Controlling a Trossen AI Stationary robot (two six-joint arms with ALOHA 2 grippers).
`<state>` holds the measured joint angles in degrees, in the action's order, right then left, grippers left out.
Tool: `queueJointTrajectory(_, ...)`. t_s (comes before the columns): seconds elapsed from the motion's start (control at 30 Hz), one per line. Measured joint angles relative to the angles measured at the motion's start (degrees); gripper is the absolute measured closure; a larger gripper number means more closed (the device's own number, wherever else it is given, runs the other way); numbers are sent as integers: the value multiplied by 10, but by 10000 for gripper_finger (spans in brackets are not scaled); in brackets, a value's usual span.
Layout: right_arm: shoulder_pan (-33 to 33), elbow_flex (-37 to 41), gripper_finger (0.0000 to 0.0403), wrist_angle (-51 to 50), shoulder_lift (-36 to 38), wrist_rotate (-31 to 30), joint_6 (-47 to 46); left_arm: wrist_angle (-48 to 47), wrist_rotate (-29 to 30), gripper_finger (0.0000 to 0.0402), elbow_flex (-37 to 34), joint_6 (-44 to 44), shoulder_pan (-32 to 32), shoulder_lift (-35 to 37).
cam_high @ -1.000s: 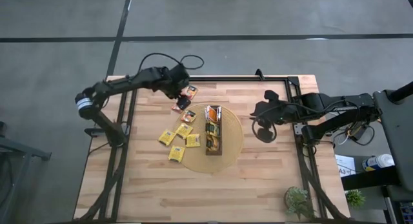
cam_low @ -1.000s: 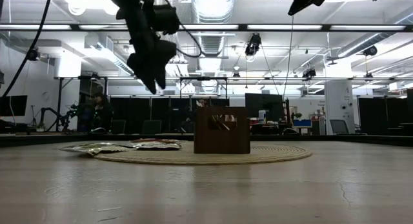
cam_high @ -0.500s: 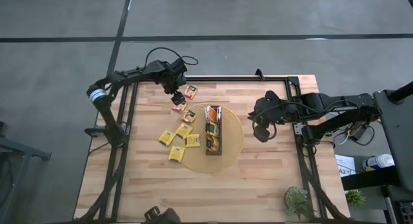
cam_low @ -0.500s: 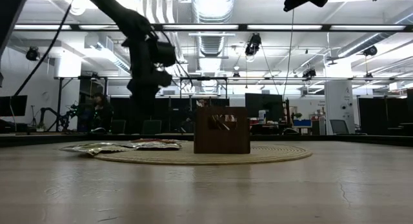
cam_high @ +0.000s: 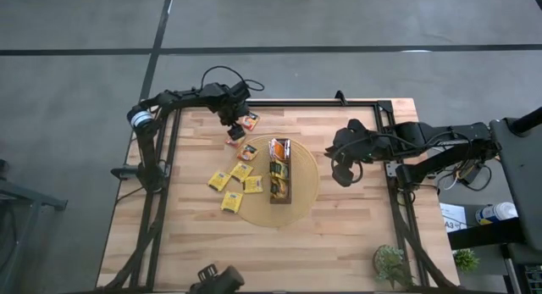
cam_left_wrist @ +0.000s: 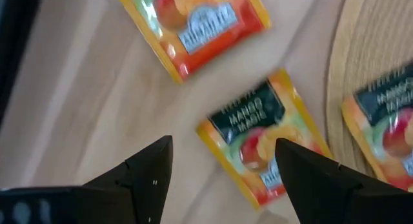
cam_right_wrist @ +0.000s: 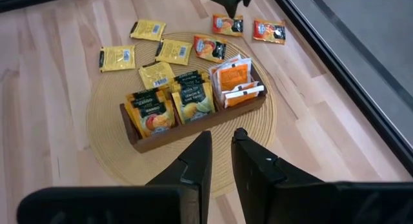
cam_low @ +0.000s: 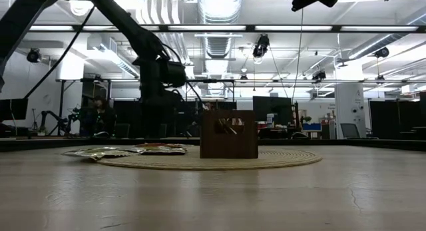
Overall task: Pick & Place Tea
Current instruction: Put the middle orange tea bag into the bottom section of the wooden organizer
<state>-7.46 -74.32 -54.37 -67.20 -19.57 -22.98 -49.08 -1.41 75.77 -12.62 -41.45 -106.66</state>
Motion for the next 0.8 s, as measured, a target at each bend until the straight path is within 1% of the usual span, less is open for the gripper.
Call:
queueJointTrajectory(0.13,0,0,346,3,0,0,0,24,22,136,0,0,0,-6)
queueJointTrajectory(0.33,0,0,346,4,0,-1,0,28,28,136,0,1,-1,-16)
queueJointTrajectory(0.67,0,0,346,4,0,-1,0,26,27,136,2,7,-1,-58)
queueJointTrajectory(0.73,0,0,346,4,0,-1,-1,26,28,142,2,9,-1,-64)
queueJointTrajectory(0.8,0,0,346,4,0,-1,-4,25,29,159,2,9,-1,-65)
